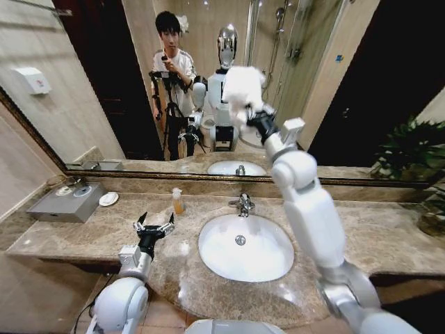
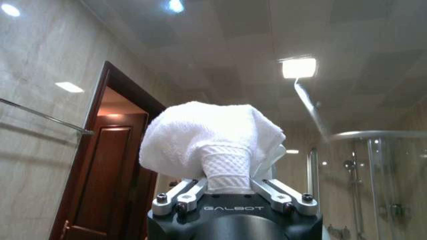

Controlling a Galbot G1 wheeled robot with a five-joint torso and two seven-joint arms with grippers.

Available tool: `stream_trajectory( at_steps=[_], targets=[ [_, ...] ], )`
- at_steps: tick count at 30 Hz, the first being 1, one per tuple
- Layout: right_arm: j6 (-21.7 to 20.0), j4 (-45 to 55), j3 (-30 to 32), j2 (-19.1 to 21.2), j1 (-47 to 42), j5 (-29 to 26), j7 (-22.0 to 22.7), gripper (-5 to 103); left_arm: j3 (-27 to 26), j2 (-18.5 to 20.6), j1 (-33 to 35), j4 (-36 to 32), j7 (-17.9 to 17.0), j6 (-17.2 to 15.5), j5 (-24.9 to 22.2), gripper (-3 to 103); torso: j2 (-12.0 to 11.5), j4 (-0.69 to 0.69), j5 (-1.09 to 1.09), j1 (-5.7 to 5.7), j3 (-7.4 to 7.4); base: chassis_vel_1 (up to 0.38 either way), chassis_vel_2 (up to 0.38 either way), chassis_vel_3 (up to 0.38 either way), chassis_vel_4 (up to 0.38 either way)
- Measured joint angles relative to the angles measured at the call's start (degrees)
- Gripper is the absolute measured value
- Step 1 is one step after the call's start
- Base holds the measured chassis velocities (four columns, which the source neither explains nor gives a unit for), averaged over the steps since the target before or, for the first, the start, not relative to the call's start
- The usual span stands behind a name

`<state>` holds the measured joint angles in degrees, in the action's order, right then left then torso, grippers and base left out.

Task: Pick up the towel from the sink counter and wipe the mirror surface.

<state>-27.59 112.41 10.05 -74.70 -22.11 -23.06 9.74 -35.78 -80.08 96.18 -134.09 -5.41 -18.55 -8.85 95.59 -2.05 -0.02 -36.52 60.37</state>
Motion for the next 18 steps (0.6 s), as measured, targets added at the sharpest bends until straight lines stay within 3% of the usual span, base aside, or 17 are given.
stream_trajectory(
  at_steps=[18],
  targets=[
    [4.1,5.0,0.6,0.8,-23.3,5.6,-2.3,12,0.0,0.0,0.0,0.0,0.0,0.0,0.0,100,0.0,0.01,0.01,0.00,-0.01,0.000,0.000,0.000,0.000]
  ],
)
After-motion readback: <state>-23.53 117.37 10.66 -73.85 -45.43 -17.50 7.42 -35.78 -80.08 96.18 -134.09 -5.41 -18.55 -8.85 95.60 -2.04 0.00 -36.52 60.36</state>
